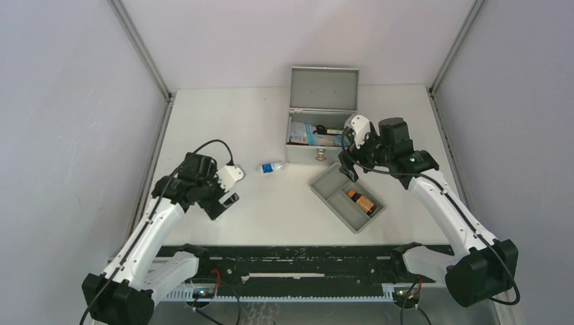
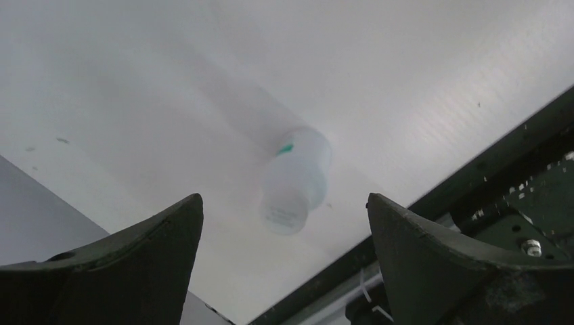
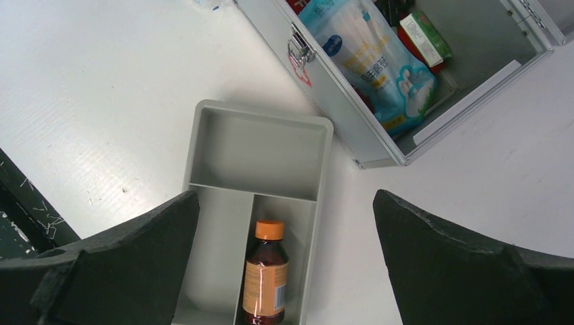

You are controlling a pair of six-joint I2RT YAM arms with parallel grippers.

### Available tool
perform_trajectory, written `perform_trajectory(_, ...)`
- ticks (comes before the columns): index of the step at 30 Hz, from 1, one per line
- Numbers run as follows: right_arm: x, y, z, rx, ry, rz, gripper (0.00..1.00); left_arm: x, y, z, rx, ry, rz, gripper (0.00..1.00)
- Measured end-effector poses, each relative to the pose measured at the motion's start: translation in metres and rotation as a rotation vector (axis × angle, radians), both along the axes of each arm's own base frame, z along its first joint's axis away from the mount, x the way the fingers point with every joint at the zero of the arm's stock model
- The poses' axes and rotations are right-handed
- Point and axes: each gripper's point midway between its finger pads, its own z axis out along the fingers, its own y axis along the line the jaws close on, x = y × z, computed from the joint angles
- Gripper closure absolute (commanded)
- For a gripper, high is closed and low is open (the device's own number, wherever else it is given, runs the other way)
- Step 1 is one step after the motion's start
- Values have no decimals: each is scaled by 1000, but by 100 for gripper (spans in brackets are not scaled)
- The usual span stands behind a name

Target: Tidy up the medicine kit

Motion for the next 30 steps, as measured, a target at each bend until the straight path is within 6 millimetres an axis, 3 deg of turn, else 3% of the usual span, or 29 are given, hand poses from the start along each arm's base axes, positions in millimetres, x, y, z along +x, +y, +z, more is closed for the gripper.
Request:
perform_trajectory(7,-1,-2,-6,-10,8,-8,0,-25,20,-25,65,183,28,21)
perform_trajectory(20,-1,-2,-11,-12,13,-8,1,-20,27,-43,97,274,49,53)
perform_trajectory(30,-3,3,-12,-11,19,11,2,-18,23,-45,83,281,39,80)
